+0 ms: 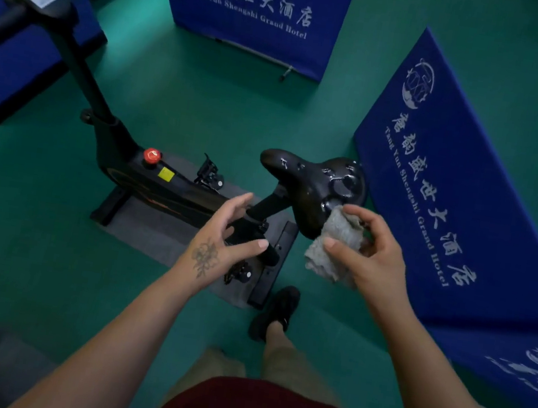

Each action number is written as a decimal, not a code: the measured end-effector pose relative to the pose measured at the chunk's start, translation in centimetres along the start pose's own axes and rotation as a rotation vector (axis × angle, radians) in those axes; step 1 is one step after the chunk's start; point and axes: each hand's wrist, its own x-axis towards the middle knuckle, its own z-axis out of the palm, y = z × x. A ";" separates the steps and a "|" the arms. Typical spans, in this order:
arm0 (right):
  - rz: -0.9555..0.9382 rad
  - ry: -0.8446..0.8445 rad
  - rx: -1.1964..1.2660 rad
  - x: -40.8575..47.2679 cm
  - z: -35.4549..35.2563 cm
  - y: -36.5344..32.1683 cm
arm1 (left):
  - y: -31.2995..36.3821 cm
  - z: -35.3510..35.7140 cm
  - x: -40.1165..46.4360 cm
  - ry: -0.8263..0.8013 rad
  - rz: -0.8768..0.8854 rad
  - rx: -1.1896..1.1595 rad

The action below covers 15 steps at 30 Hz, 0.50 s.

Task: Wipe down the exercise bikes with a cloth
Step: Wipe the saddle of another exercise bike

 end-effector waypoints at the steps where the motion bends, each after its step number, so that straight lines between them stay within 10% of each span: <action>1: -0.012 -0.027 -0.028 1.7 -0.2 -0.2 | 0.3 0.2 1.1 0.010 -0.008 -0.003; 15: -0.403 -0.557 -0.733 22.2 2.4 1.8 | 2.6 2.6 12.4 0.180 -0.167 -0.011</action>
